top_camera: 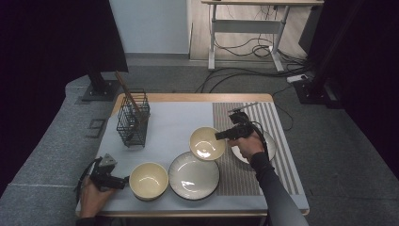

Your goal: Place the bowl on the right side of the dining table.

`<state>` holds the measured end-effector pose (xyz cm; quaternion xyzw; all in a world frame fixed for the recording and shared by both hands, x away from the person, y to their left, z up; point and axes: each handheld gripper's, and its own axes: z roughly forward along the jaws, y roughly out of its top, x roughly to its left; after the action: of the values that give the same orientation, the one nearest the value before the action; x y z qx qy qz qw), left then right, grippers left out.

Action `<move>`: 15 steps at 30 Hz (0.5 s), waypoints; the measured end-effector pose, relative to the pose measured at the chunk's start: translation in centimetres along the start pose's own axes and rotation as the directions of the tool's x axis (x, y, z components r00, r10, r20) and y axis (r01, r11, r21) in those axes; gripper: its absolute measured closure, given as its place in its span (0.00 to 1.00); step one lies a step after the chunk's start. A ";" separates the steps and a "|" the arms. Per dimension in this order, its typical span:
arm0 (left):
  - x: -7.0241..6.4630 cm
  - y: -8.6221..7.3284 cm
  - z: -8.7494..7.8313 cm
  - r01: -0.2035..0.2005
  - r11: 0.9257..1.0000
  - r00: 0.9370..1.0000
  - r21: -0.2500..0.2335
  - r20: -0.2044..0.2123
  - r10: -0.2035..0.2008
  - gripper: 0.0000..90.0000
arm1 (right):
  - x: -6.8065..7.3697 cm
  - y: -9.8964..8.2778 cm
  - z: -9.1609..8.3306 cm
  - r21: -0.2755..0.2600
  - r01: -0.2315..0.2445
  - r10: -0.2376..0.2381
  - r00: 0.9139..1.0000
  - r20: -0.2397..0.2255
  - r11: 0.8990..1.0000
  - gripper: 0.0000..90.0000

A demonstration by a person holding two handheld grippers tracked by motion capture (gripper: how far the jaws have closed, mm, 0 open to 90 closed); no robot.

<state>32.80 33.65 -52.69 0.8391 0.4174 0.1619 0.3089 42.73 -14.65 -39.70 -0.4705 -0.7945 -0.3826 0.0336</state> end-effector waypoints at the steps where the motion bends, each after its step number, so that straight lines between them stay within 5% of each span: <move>1: 0.0 0.0 0.0 0.000 1.000 1.000 0.000 0.000 0.000 0.00 | -0.3 -0.1 -0.1 -0.004 -0.002 0.003 1.000 0.005 1.000 0.92; 15: 0.0 0.0 0.0 -0.001 1.000 1.000 0.000 0.000 0.001 0.00 | -3.2 -1.1 -2.2 -0.032 -0.053 0.055 0.996 0.074 0.998 0.92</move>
<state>32.81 33.66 -52.70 0.8393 0.4171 0.1619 0.3089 43.00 -18.67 -40.13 -0.5062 -0.7764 -0.3754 0.0072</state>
